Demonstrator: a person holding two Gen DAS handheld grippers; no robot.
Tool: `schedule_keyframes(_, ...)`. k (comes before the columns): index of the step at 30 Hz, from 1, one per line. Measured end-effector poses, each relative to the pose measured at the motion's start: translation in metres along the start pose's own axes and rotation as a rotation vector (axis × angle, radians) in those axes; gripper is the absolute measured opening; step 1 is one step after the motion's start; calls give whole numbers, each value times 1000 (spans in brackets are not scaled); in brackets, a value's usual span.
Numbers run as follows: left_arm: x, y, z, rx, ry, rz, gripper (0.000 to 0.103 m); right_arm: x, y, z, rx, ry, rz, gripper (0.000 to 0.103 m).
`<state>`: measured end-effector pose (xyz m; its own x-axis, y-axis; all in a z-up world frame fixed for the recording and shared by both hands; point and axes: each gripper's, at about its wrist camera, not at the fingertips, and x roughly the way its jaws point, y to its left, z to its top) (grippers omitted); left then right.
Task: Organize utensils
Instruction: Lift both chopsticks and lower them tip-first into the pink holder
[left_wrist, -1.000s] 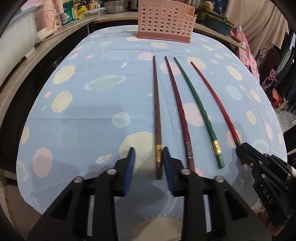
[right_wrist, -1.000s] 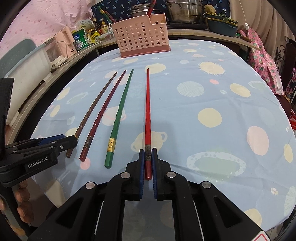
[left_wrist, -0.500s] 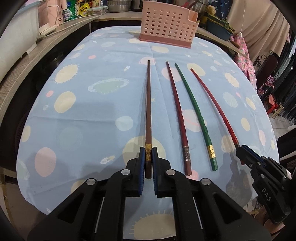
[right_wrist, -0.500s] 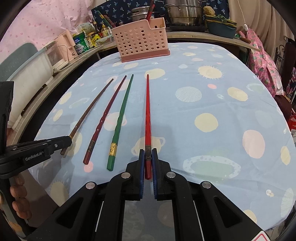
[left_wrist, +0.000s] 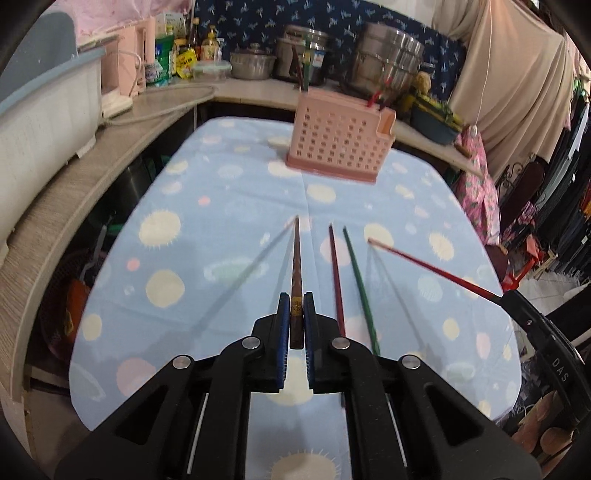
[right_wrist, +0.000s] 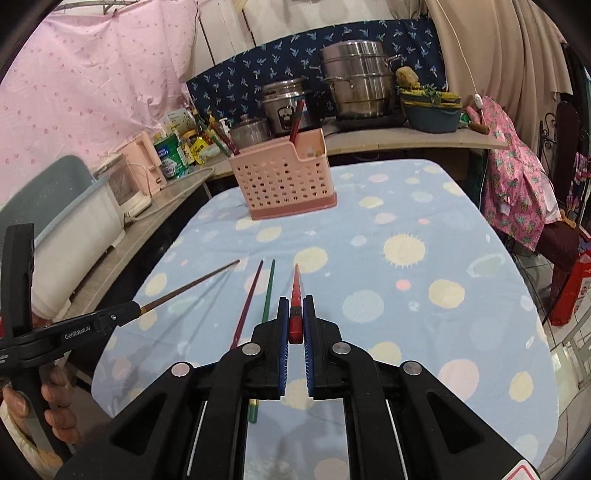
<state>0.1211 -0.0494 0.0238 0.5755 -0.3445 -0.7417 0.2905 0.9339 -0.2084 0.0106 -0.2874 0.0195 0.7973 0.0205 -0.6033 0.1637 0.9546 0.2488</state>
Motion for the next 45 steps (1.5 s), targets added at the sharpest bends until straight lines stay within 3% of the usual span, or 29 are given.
schedule_keyframes(9,-18,-6,61,-5,-119,3,7,-8,-6,62,23,-123,23,7)
schedule_keyframes(15,-20,-9,98,3,-177,16,7,4,-11,89,51,-121,10,7)
schedule_keyframes(22,-18,-8,143,-14,-208,12,7,11,-13,124,81,-153,53,7)
schedule_keyframes(39,-41,-42,275,-23,-453,-27,7,30,3,267,92,-364,110,7)
schedule_keyframes(45,-24,-53,312,-15,-499,-5,7,59,7,301,95,-381,99,7)
